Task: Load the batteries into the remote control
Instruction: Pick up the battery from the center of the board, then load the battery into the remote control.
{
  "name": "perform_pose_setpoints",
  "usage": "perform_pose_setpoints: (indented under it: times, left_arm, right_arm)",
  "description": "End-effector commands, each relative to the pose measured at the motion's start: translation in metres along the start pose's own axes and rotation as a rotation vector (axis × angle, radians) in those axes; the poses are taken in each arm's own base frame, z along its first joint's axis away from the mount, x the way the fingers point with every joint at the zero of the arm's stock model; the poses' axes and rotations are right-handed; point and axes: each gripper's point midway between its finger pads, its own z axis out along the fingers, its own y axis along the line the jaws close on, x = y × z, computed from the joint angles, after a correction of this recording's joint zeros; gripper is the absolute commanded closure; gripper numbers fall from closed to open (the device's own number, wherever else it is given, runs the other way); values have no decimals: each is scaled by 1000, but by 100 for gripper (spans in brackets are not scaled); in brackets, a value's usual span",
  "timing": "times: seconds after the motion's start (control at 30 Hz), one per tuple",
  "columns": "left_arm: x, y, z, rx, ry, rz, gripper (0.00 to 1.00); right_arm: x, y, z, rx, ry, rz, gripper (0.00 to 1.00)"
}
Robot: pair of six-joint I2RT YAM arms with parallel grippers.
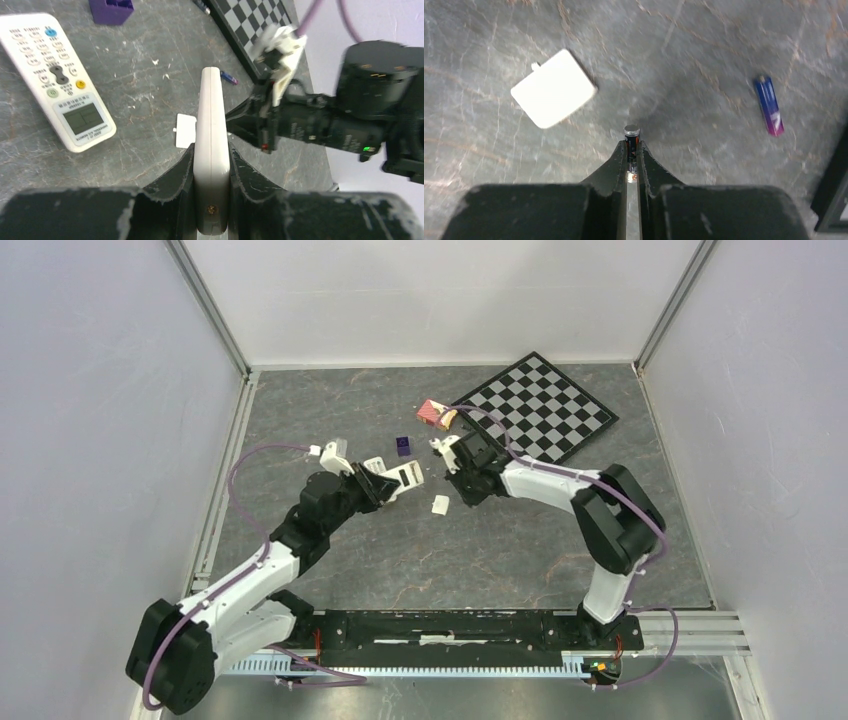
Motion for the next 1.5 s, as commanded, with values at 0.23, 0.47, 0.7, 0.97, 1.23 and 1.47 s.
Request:
perform_pose_setpoints:
  times: [0.23, 0.47, 0.7, 0.97, 1.23, 1.47]
  left_arm:
    - [37, -53, 16, 338, 201, -163, 98]
    - [47, -60, 21, 425, 234, -310, 98]
    - [48, -59, 23, 431, 230, -407, 98]
    - [46, -62, 24, 472, 223, -460, 98]
    - [46, -61, 24, 470, 221, -469, 98]
    - [47, -61, 25, 474, 226, -494, 98]
  right_arm:
    - [-42, 9, -101, -225, -328, 307, 91]
    - [-59, 28, -133, -344, -383, 421, 90]
    - [-51, 22, -127, -302, -373, 441, 90]
    - [-60, 19, -126, -295, -385, 436, 87]
    - [-54, 15, -117, -259, -341, 456, 73]
    - [-63, 13, -117, -259, -362, 489, 75]
